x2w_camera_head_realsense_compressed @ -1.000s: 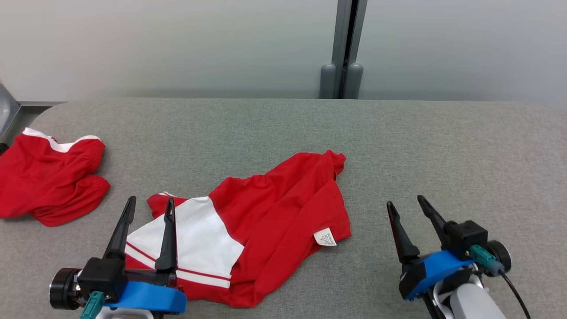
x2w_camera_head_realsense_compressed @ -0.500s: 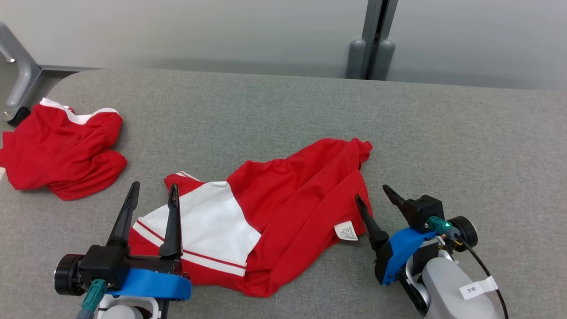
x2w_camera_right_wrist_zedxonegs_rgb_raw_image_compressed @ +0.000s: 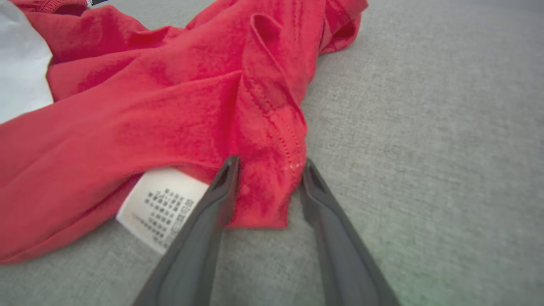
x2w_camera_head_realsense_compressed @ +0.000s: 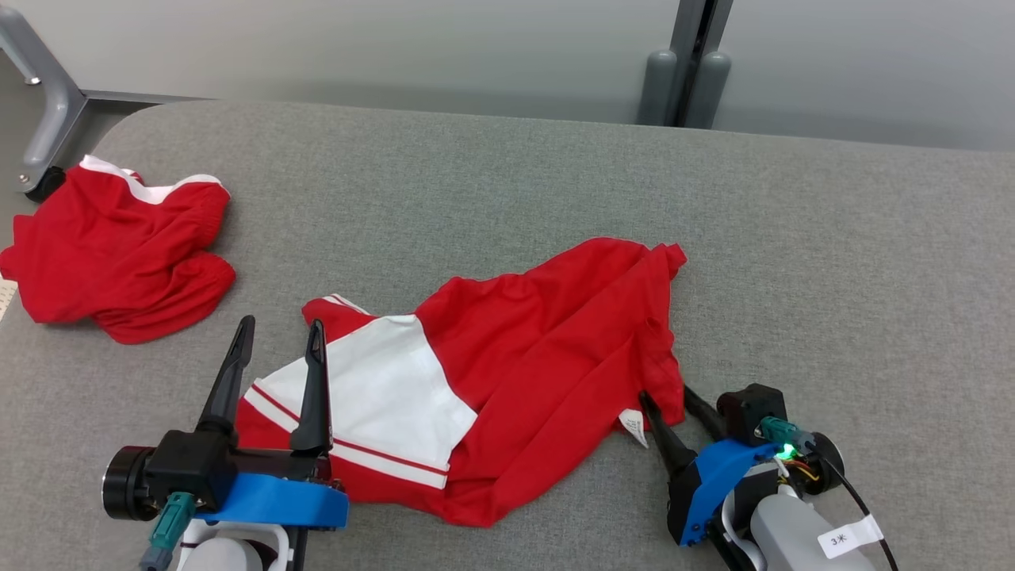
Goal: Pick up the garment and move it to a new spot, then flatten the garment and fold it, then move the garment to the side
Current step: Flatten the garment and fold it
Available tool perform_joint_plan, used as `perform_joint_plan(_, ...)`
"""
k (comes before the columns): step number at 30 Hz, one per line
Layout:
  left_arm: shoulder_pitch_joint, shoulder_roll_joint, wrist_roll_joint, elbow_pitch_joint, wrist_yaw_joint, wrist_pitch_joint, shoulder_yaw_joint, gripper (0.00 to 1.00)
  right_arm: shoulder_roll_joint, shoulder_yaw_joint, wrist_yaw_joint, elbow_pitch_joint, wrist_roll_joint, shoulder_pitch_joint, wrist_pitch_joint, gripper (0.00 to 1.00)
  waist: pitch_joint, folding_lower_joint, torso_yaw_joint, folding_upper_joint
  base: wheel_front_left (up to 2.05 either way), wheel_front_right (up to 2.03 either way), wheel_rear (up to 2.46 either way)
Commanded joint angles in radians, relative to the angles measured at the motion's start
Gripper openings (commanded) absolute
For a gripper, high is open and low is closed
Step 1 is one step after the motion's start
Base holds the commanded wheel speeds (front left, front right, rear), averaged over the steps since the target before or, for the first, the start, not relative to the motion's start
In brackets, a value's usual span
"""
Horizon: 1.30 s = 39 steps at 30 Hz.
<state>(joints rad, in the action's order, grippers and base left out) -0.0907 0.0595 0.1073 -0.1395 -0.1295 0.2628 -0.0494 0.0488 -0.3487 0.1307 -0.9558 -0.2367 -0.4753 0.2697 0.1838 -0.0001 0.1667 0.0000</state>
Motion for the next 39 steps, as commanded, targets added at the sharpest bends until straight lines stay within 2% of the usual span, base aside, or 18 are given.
perform_joint_plan(1, -0.007, -0.002, 0.005, -0.001, -0.002, 0.003, -0.001, 1.0, 0.003, 0.0, 0.0, 0.0, -0.012, 0.035, -0.009, 0.0, -0.001, 0.0001, -0.006, 0.0, 0.0, 0.0, 0.0)
perform_joint_plan(5, 0.001, -0.003, 0.007, -0.003, -0.002, 0.003, 0.002, 1.0, 0.005, 0.024, 0.0, 0.046, 0.001, 0.043, -0.008, 0.0, -0.007, 0.0001, -0.024, 0.0, 0.0, 0.0, 0.0)
perform_joint_plan(12, 0.025, -0.005, 0.006, -0.009, -0.002, 0.003, 0.019, 1.0, 0.036, 0.142, 0.0, 0.156, 0.053, 0.088, -0.005, 0.0, -0.04, 0.0001, -0.069, 0.0, 0.0, 0.0, 0.0)
perform_joint_plan(22, 0.053, -0.007, 0.015, -0.016, -0.002, 0.003, 0.012, 1.0, 0.108, 0.305, 0.0, 0.277, 0.041, 0.246, -0.005, 0.0, -0.079, 0.0001, -0.126, 0.0, 0.0, 0.0, 0.0)
perform_joint_plan(27, 0.06, -0.008, 0.017, -0.019, -0.002, 0.003, 0.009, 1.0, 0.106, 0.37, 0.0, 0.314, 0.054, 0.336, -0.005, 0.0, -0.089, 0.0001, -0.13, 0.0, 0.0, 0.0, 0.0)
perform_joint_plan(28, 0.06, -0.008, 0.017, -0.018, -0.002, 0.003, 0.011, 1.0, 0.103, 0.377, 0.0, 0.322, 0.056, 0.344, -0.005, 0.17, -0.09, 0.0001, -0.132, 0.0, 0.0, 0.0, 0.0)
perform_joint_plan(29, 0.061, -0.009, 0.018, -0.018, -0.002, 0.003, 0.012, 1.0, 0.1, 0.382, 0.0, 0.334, 0.056, 0.35, -0.005, 1.0, -0.091, 0.0001, -0.133, 0.0, 0.0, 0.0, 0.0)
perform_joint_plan(39, 0.081, -0.006, 0.013, -0.023, -0.002, 0.003, 0.013, 1.0, 0.055, 0.39, 0.0, 0.581, 0.131, 0.362, -0.005, 1.0, -0.114, 0.0001, -0.134, 0.0, 0.0, 0.0, 0.0)
